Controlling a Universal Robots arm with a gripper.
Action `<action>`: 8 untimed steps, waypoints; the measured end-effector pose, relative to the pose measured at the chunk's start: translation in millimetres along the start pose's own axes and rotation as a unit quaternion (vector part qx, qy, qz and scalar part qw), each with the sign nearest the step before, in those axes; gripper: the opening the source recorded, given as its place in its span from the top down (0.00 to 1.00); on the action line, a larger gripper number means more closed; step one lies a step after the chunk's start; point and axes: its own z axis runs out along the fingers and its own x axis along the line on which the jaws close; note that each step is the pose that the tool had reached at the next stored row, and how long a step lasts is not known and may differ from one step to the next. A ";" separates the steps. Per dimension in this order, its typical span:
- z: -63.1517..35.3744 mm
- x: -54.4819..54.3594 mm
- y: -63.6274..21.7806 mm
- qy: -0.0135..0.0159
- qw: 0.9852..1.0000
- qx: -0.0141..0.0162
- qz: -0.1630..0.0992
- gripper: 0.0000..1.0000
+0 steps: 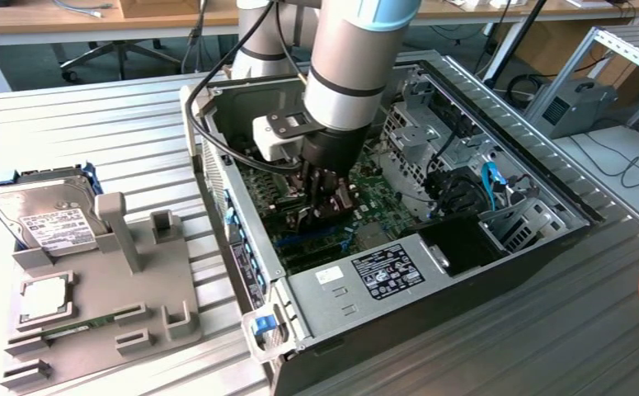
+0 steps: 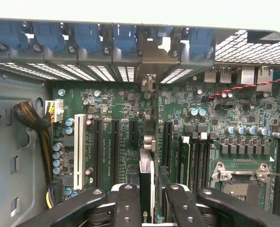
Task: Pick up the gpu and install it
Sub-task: 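Insert the gpu into the slot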
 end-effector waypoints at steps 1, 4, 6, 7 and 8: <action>0.4 0.0 0.1 -0.002 1.000 0.000 0.000 0.74; 2.2 0.0 0.4 -0.006 1.000 0.000 0.000 0.74; 3.2 0.1 0.7 -0.007 1.000 0.000 0.000 0.74; 3.6 0.4 0.9 -0.008 1.000 0.000 0.000 0.74; 3.8 0.6 1.0 -0.008 1.000 0.000 0.000 0.74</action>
